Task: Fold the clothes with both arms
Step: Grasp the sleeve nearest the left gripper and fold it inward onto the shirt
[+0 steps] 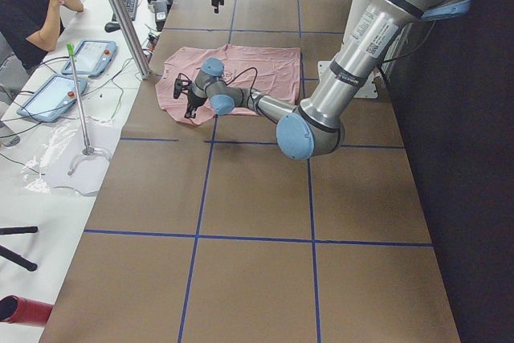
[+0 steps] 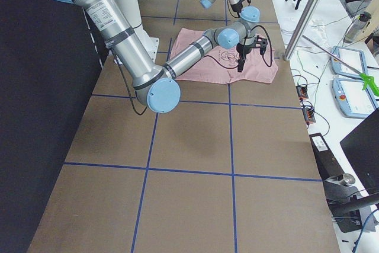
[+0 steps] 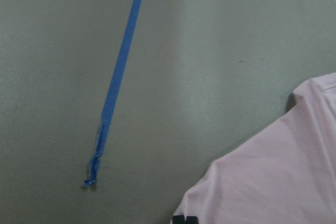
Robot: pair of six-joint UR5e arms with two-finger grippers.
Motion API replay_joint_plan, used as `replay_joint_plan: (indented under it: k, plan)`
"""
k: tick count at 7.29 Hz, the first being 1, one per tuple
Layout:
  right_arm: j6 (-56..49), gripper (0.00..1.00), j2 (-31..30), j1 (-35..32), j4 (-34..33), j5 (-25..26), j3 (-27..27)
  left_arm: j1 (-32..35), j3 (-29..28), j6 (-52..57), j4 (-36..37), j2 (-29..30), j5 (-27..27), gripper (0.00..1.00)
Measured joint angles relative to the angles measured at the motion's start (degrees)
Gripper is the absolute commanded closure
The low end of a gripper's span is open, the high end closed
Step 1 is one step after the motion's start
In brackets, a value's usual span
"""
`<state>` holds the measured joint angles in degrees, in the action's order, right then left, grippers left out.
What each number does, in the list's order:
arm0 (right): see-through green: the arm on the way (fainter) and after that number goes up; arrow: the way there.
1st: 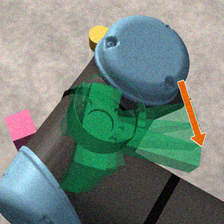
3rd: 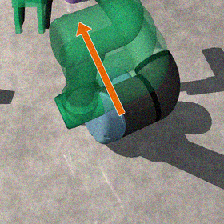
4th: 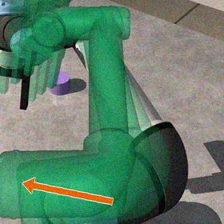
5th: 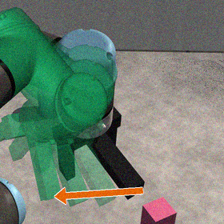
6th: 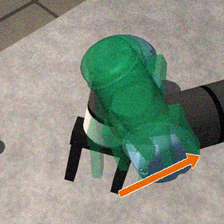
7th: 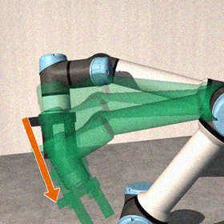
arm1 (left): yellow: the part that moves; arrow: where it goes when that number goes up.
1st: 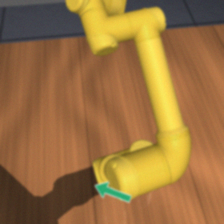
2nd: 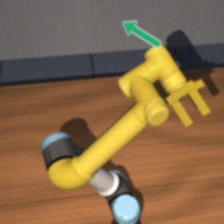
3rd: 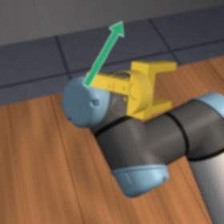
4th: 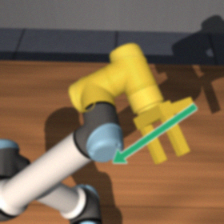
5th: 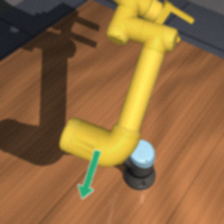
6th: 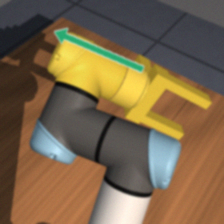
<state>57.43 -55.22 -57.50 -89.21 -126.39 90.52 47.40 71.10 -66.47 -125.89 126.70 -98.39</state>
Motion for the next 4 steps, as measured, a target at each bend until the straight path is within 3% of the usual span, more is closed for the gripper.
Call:
replay_joint_plan:
  k: [1,2,4]
  plan:
    - [-0.01,0.00,-0.72,0.00,1.14,-0.03,0.14,-0.07,1.20,-1.42,4.04,2.74,-0.95,1.00]
    - [-0.01,0.00,-1.40,-0.03,2.10,-0.13,0.38,-0.31,-1.20,-4.40,6.71,7.88,-1.27,1.00]
    - [-0.02,0.00,-2.84,-0.06,2.80,-0.28,1.41,-1.62,-10.75,-10.56,7.81,18.27,-1.30,1.00]
